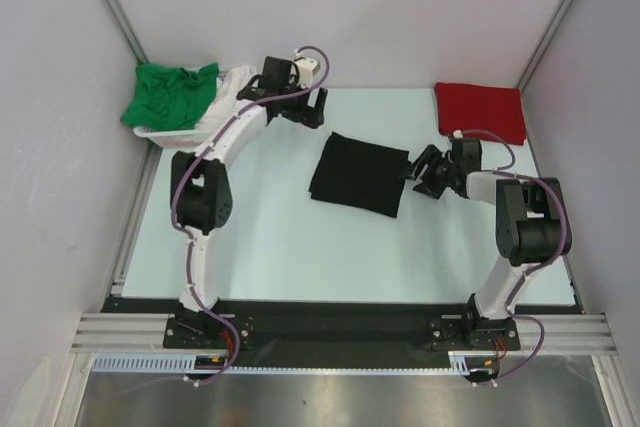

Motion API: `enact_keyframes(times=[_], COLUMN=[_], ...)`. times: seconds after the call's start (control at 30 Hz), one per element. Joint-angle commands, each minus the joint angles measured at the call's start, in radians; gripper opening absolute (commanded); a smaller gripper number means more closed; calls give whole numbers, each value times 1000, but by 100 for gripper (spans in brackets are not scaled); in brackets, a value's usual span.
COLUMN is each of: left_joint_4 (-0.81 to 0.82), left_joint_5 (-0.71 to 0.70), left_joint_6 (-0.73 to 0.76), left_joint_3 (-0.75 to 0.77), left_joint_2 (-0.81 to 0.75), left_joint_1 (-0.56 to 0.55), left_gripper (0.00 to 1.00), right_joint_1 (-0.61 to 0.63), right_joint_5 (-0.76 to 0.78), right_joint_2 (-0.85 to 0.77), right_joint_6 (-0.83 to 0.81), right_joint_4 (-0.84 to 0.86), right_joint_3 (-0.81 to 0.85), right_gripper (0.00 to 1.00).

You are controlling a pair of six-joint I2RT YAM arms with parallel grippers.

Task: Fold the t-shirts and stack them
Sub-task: Neatly place the folded tshirt to the corner

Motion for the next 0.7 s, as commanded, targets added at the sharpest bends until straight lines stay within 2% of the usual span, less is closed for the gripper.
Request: enact_keyframes(times=[0.0,0.13,0.23,0.27,0.33,0.37,0.47,0.57,0.63,0.67], left_joint_4=[-20,-15,-18,-20,-21,-21,-34,-63,-84,-95], left_joint_5=[58,88,109,114,129,135,179,204,200,194], left_joint_6=[57,73,71,71,73,71,64,70,96,106], left_joint_3=[-79,-190,-239,-250,-276,-284,-313,-340,-371,-380], left_joint_2=[-164,-249,-298,-309,-338,-347,-379,-415,-436,-445], left_joint_1=[32,52,60,61,63,66,75,92,104,109], left_gripper=[100,100,100,100,100,100,100,100,100,100], right_joint_1=[12,13,16,15,12,7,-2,-10,-17,-20], right_joint_5=[-26,-72,-81,-84,-87,-93,-121,-139,-130,-123], right_joint_2=[75,164,201,216,225,236,253,271,297,313], right_joint_6=[12,69,86,93,98,98,63,-26,-153,-205], right_joint_4=[56,147,167,186,193,196,168,38,-58,-183], right_joint_3=[43,58,74,78,88,106,178,278,417,472], right_gripper=[68,61,50,38,26,14,0,0,0,0])
